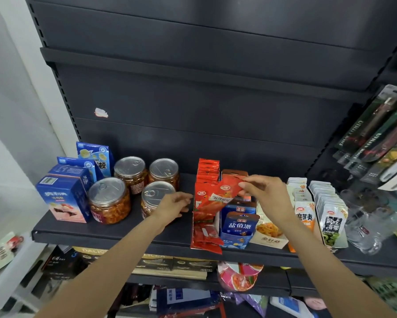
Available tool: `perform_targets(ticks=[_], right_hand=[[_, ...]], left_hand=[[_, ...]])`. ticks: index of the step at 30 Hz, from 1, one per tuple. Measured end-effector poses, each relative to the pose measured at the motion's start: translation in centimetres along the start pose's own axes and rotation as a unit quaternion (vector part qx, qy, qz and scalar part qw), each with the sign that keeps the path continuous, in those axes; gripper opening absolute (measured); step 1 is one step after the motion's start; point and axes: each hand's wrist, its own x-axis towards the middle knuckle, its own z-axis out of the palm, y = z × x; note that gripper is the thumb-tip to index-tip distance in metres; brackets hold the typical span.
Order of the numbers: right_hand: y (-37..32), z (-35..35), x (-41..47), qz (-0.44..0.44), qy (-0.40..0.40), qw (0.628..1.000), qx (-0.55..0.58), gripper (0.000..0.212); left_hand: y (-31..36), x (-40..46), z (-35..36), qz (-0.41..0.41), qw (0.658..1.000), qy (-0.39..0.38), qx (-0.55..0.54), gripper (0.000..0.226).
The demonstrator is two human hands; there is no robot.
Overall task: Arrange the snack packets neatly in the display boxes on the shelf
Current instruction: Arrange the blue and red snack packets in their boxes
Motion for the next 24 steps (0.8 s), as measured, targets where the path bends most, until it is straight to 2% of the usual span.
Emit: perform_targets(ticks=[3,7,11,17,22,24], right_hand=[[0.5,1.2,0.8,-0.015,-0.052,0.993,-0.101,0.024],[0.8,3.1,2.3,-0.029,-0.085,0.983,-0.161,0.028],[0.9,4.6,4.2,-0.039,-0.076,0.978,-0.189,0.029],[1.6,5.5,5.8,-0.039,-0.062,0.980,-0.184,0.028],[3.6,6.3,6.2,-0.009,-0.146,0.961,-0.236,0.026],[4.2,6.6,6.1,-0.013,-0.141,0.952,-0.272,0.024]], left_hand=[[-0.6,1.3,0.0,0.013,0.999,0.000,0.041,0.036],[-0.9,2.6,0.3,0.023,0.994,-0.042,0.098,0.052],[-1.1,3.2,0.6,0.021,0.991,-0.082,0.106,0.050],[-0.9,3.0,0.1,0.029,0.993,-0.090,0.070,0.041],[-1.5,2.7,-0.4,0.040,0.991,-0.114,0.048,0.040],[-1.9,2.3,-0.7,0.030,0.989,-0.139,0.052,0.046]])
